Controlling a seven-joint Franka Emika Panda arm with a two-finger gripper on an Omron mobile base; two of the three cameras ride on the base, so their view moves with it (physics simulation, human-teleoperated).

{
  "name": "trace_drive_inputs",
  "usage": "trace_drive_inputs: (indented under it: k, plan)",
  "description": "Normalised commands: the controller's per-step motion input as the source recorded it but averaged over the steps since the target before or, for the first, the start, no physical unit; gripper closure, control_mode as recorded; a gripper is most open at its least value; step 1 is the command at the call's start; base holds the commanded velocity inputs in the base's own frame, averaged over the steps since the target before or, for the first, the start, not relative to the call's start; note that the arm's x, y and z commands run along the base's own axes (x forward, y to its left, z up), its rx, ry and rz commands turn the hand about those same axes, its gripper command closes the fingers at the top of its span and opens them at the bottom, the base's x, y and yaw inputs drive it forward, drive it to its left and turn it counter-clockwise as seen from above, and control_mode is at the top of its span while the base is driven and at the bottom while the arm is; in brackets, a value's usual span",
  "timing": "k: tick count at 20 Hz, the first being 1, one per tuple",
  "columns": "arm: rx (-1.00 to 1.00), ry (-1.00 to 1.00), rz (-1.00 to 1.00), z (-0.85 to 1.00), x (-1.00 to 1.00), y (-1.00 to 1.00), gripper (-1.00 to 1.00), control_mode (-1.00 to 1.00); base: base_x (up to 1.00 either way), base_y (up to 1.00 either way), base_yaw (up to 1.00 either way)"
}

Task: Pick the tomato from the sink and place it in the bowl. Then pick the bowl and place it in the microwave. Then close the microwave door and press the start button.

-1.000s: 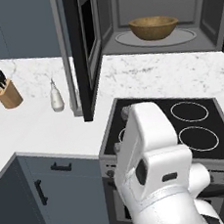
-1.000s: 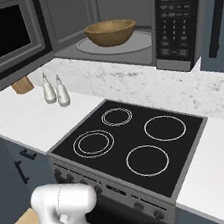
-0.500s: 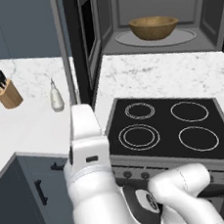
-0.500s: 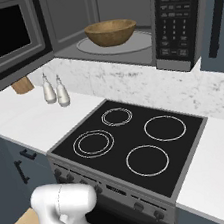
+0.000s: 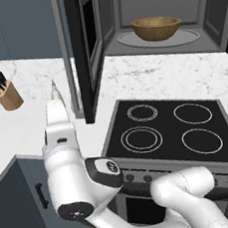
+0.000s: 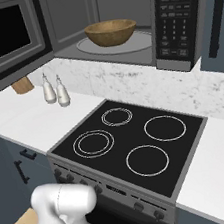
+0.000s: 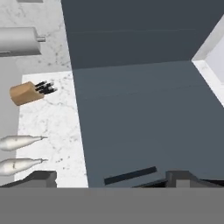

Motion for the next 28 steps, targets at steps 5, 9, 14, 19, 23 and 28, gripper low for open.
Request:
trace_drive_inputs:
  k: [5, 9, 14, 19, 23, 28]
  plan:
    - [0.0, 0.0, -0.07, -0.1, 0.8, 0.51, -1.0, -1.0, 0.0, 0.0, 0.0]
    - [0.0, 0.0, -0.15, 0.06, 0.33, 0.03, -1.0, -1.0, 0.0, 0.0, 0.0]
    - [0.0, 0.0, -0.13, 0.0, 0.42, -0.04, -1.0, -1.0, 0.0, 0.0, 0.0]
    - [0.0, 0.0, -0.1, 0.01, 0.05, -0.46, -1.0, -1.0, 0.0, 0.0, 0.0]
    - [0.05, -0.09, -0.07, 0.23, -0.26, -0.78, -1.0, -1.0, 0.0, 0.0, 0.0]
    - [0.1, -0.25, -0.07, 0.48, -0.72, -0.81, -1.0, -1.0, 0.0, 0.0, 0.0]
